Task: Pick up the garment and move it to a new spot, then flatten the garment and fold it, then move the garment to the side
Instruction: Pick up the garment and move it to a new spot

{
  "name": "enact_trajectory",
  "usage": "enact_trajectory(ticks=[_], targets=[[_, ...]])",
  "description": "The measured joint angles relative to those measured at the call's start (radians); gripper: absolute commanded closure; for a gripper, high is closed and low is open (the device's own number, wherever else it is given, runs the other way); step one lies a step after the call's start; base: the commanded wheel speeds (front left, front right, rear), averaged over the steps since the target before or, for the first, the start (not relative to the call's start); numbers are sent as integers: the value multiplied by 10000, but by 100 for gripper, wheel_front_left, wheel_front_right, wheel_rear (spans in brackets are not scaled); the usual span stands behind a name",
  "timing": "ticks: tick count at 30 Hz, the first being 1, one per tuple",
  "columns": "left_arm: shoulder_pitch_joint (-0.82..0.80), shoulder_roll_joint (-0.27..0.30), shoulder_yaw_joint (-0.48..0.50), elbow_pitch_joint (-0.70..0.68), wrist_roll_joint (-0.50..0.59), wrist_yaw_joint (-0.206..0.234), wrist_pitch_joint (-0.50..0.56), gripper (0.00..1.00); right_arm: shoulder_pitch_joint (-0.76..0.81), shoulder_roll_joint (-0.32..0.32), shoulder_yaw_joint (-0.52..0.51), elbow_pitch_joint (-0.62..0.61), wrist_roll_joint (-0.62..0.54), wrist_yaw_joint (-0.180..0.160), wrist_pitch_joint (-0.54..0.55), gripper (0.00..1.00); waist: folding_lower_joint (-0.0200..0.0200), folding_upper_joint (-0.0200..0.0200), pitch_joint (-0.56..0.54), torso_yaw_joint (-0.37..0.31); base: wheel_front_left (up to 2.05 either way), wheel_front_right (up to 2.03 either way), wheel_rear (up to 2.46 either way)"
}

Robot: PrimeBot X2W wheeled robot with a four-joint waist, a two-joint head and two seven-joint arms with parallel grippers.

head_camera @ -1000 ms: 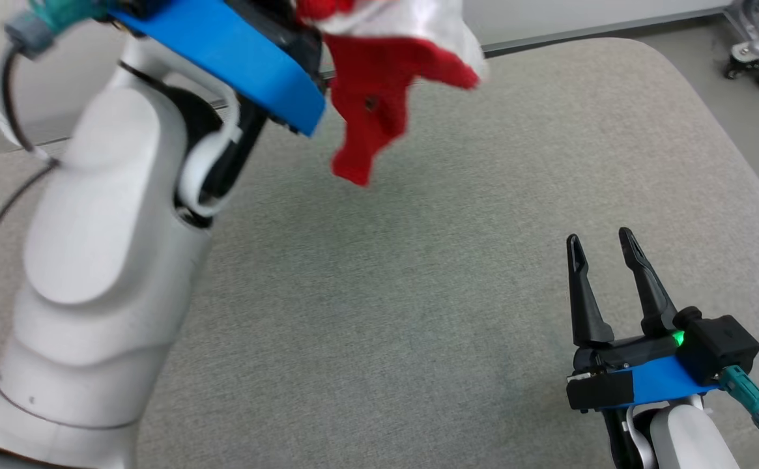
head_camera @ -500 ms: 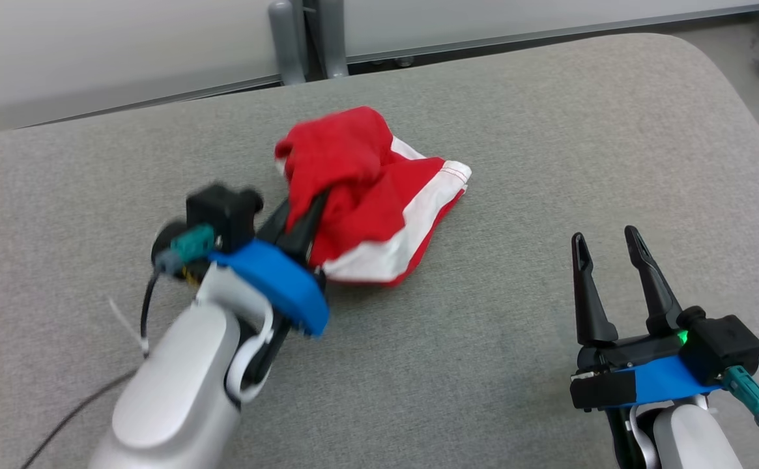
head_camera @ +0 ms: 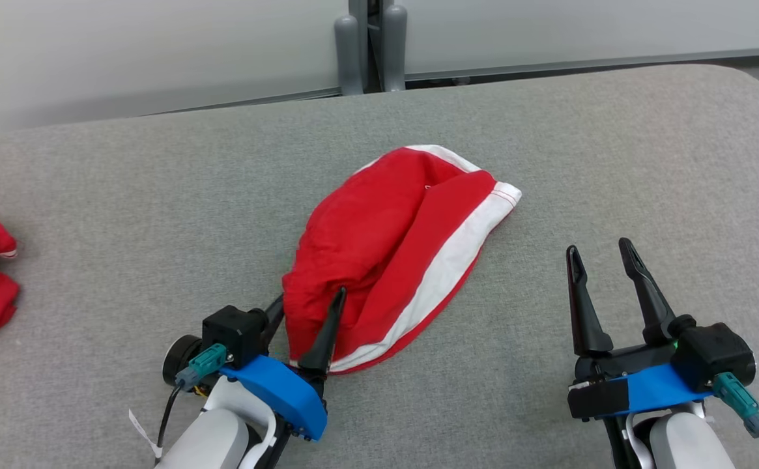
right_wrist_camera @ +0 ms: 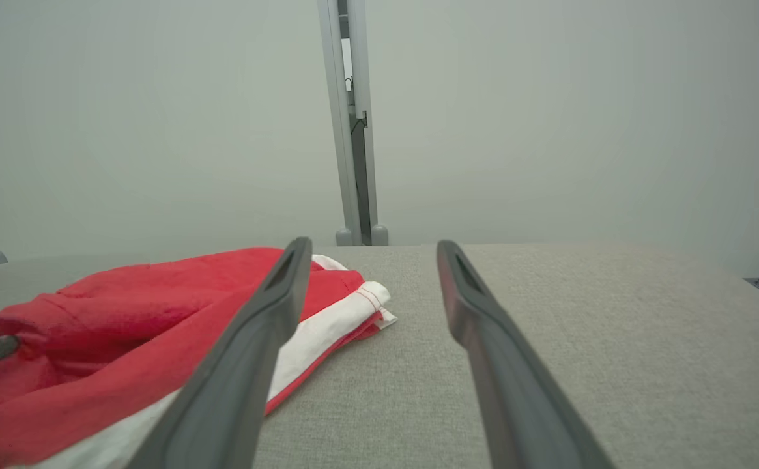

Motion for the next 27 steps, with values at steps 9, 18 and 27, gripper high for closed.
enact_trajectory(ticks=[9,18,27], targets=[[4,128,639,-535,128,487,-972,0,233,0,-128,67,-77,0,0,0,0,0,-424,536,0,0,0],[910,573,1894,-1283,255,934,-1212,0,477,0,-257,134,-150,0,0,0,0,0,-946,1109,0,0,0],[2225,523,3064,-2088,963,926,-1223,0,828,2,-433,159,-261,0,2,0,-1,0,-1383,1418,0,0,0]])
